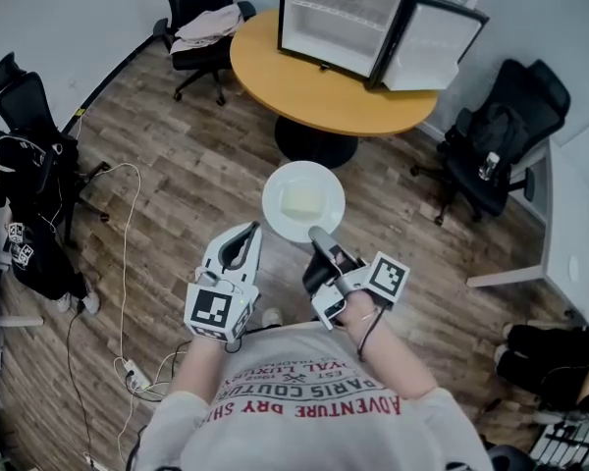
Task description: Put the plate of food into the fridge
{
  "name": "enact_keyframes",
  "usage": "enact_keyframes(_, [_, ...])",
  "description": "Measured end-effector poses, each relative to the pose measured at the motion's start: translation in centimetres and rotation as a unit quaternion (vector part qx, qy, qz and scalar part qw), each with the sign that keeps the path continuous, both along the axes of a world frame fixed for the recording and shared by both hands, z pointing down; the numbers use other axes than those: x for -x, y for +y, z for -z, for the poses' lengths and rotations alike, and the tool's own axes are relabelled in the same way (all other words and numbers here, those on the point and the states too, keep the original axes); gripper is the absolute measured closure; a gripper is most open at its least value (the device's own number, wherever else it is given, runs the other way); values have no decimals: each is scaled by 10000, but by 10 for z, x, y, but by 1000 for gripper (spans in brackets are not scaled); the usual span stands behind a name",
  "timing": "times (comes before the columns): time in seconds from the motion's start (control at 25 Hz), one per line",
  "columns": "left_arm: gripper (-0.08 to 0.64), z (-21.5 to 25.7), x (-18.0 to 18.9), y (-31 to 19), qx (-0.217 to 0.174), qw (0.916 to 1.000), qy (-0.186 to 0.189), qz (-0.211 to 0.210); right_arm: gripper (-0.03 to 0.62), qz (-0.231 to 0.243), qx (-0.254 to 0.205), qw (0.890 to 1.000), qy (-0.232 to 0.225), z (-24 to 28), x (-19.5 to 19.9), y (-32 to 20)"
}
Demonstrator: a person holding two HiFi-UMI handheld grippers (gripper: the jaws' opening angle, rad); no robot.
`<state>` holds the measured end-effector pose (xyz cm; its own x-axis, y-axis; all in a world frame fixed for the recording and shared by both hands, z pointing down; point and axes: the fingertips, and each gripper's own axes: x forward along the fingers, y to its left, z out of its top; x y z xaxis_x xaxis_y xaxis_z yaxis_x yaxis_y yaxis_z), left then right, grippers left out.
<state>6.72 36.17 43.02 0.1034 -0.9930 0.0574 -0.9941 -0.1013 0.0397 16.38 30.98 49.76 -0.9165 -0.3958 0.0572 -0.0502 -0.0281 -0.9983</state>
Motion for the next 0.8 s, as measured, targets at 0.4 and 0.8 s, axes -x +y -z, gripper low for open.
enact_keyframes(0.4, [534,-14,50,-48,243,9996,33,168,554,212,283,9993,139,-15,56,-50])
enact_keyframes(0.8, [534,-9,90,-148,93,9973,-126,720,554,727,115,9973,25,-15,102,-160])
